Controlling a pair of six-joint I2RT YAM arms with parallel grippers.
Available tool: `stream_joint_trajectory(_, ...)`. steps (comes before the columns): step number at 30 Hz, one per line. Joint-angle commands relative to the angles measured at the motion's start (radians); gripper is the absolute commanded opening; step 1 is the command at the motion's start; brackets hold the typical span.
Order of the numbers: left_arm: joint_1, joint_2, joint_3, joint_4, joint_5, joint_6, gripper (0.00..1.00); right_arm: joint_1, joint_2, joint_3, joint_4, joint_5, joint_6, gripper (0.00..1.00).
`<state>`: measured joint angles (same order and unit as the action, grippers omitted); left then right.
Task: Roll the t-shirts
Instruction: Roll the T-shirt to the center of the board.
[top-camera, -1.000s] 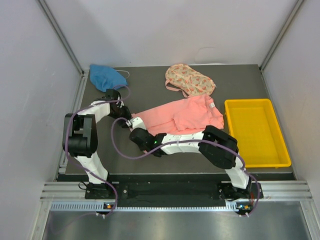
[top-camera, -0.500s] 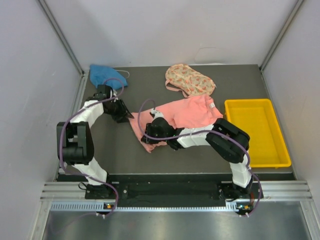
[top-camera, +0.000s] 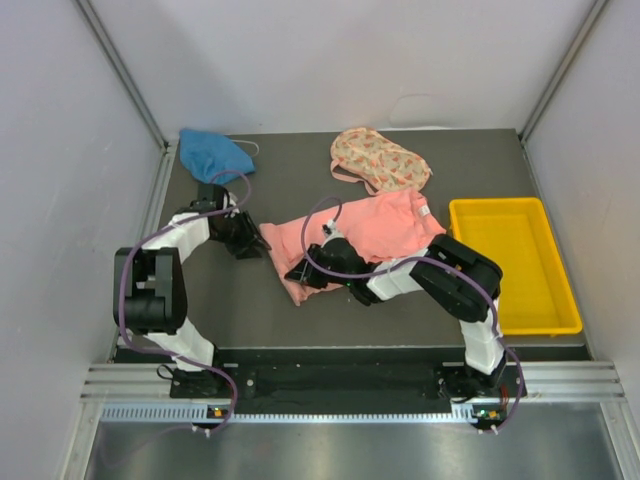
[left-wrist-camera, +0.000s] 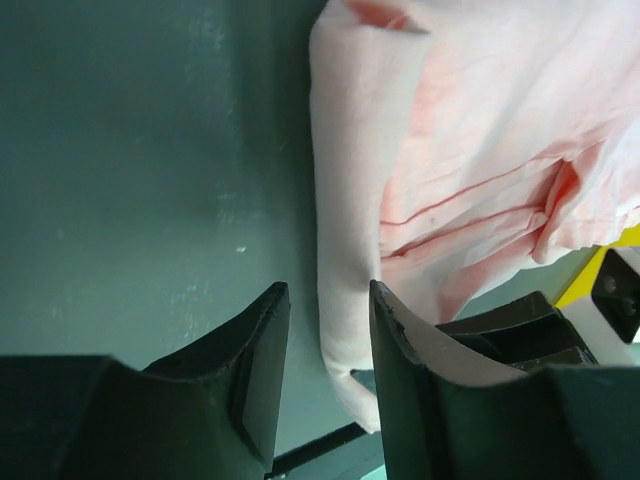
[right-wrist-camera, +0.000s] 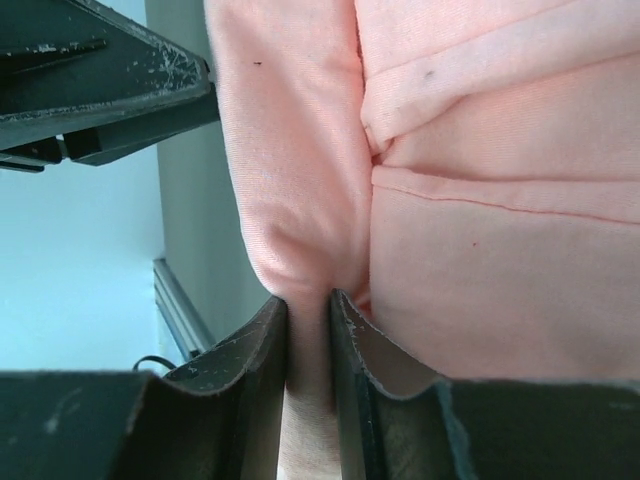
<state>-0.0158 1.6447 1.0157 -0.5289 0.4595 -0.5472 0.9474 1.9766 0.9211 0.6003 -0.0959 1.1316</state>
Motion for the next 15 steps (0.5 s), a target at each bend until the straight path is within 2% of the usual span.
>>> stream_joint_trajectory(1,-0.013,0.012,-0.022,0.128,0.037,-0.025,0.42,-0.021,0.014,-0.011,0.093,-0.019,0.077,0.23)
stream_joint_trajectory(7,-0.044,0.049,-0.006,0.158,0.027,-0.048,0.39,-0.022,0.018,-0.021,0.082,-0.015,0.097,0.21)
stream_joint_trajectory(15,-0.082,0.084,0.056,0.145,-0.001,-0.071,0.26,-0.022,0.022,-0.041,0.072,0.002,0.134,0.19)
